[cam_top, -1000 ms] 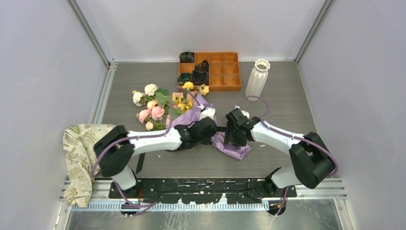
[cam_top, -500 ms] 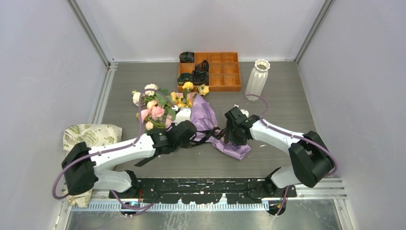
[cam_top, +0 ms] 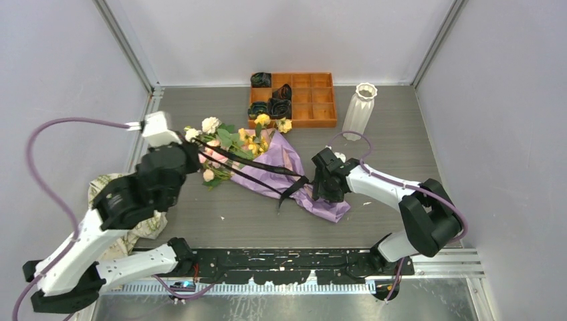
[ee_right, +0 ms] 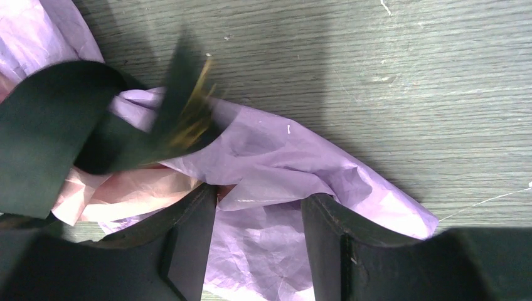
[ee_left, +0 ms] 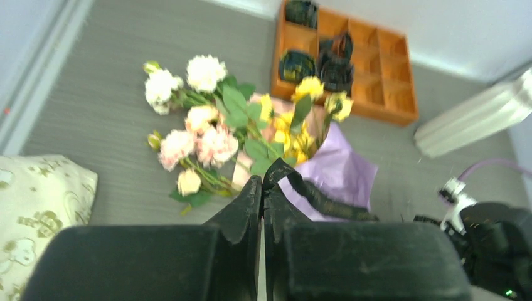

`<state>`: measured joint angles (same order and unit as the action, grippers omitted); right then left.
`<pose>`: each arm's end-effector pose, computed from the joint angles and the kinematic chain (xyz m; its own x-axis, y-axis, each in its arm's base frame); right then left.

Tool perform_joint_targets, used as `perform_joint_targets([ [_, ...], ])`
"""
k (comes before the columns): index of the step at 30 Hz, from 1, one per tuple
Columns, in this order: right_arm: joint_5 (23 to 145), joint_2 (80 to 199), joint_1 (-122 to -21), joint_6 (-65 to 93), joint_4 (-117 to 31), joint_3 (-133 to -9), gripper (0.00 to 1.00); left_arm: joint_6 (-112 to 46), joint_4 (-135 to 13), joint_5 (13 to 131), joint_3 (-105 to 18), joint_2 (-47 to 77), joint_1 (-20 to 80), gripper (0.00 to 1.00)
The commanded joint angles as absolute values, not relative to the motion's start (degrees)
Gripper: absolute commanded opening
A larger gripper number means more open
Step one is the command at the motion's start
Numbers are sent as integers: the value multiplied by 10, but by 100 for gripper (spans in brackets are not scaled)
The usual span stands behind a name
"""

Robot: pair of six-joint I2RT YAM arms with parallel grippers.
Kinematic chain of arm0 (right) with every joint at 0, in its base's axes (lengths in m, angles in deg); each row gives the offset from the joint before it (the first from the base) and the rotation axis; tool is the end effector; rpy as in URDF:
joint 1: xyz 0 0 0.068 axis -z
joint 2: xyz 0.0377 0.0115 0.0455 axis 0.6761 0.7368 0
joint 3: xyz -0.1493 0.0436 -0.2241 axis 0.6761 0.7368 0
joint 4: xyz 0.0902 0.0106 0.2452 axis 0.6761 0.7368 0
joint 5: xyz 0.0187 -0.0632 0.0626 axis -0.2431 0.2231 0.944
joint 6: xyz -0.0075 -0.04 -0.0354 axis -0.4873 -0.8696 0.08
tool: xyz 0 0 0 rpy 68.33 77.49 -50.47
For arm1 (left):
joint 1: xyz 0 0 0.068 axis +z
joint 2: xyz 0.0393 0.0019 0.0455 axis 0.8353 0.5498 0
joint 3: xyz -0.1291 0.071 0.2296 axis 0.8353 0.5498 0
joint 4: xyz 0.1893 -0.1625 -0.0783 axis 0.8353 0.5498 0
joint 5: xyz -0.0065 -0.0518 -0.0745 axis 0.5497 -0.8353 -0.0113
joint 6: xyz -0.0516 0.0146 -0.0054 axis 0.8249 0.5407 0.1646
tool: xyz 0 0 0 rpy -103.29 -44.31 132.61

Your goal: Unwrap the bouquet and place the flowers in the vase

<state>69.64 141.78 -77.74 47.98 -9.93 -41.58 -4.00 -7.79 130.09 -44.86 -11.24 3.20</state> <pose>0.2125 0.1451 0.1706 -0.9399 0.1333 -0.3143 0.0950 0.9864 0.1343 0.1009 -0.0907 0.4250 -0.2795 -0.3292 -0.9019 -0.0853 0.9442 -0.3182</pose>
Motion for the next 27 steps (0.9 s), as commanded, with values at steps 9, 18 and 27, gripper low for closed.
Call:
perform_joint_targets([
  [9, 683, 1420, -780, 475, -104, -431, 57, -295, -229, 1480, -659, -140, 35, 3],
  [18, 695, 1428, -780, 470, -109, -449, 57, -518, -460, 1540, -710, -139, 35, 3],
  [27, 700, 1430, -780, 460, -104, -477, 58, -949, -862, 1584, -771, -29, 35, 3],
])
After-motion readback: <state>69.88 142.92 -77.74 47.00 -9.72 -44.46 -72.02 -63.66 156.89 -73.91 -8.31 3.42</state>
